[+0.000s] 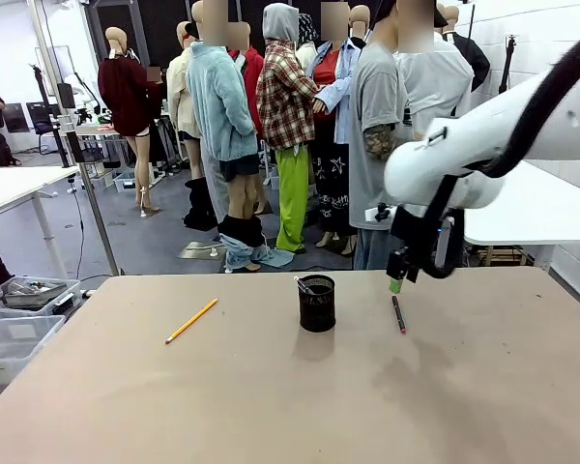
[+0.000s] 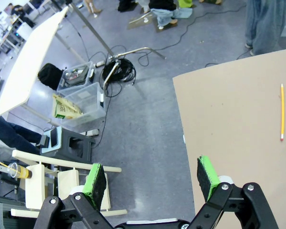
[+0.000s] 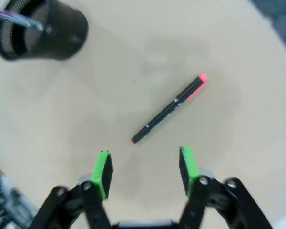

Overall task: Place the pens into the pen holder.
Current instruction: Pick up a writing instrument from the table and place it into the Pen holder.

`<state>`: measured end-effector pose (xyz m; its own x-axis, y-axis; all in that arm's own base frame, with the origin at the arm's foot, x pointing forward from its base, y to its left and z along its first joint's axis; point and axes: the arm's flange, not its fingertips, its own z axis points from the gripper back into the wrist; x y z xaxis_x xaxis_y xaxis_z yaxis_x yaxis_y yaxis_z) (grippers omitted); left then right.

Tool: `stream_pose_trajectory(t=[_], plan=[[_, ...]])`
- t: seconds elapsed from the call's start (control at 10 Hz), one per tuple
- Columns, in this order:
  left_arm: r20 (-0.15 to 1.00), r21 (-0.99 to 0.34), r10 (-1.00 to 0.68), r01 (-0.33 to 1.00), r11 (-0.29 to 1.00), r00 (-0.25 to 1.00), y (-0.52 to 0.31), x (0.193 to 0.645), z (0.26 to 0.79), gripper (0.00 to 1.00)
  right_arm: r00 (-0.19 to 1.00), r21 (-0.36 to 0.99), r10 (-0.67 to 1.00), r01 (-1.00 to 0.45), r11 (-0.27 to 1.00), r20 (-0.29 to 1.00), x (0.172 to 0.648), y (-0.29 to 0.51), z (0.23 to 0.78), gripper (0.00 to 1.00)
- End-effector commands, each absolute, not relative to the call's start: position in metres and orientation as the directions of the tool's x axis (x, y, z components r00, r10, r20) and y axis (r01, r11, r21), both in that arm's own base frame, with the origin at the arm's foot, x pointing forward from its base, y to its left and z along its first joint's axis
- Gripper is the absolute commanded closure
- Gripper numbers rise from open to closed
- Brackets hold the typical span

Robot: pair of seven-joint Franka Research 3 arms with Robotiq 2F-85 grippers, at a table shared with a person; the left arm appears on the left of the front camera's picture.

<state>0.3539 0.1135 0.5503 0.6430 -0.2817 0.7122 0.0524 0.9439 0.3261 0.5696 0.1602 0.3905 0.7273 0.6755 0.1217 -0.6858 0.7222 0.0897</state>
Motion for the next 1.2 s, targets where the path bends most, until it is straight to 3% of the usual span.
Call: stream_pose_trajectory(t=[0.0,0.2,0.4,1.1], plan=[[0.710,0.329,-0.280,0.047,0.943,0.646,0.115,0.353,0.550,0.00,0.773,0.134,0.634,-0.629,0.766,0.006,0.605,0.198,0.400,0.29],[0.710,0.329,-0.280,0.047,0.943,0.646,0.115,0.353,0.550,0.00,0.827,0.058,0.555,-0.552,0.832,-0.095,0.613,0.207,0.387,0.29],[0.710,0.329,-0.280,0.047,0.943,0.646,0.115,0.353,0.550,0.00,0.888,-0.051,0.444,-0.452,0.891,-0.115,0.616,0.206,0.361,0.29],[0.710,0.329,-0.280,0.047,0.943,0.646,0.115,0.353,0.550,0.00,0.939,-0.049,0.335,-0.339,0.939,-0.076,0.602,0.180,0.305,0.29]])
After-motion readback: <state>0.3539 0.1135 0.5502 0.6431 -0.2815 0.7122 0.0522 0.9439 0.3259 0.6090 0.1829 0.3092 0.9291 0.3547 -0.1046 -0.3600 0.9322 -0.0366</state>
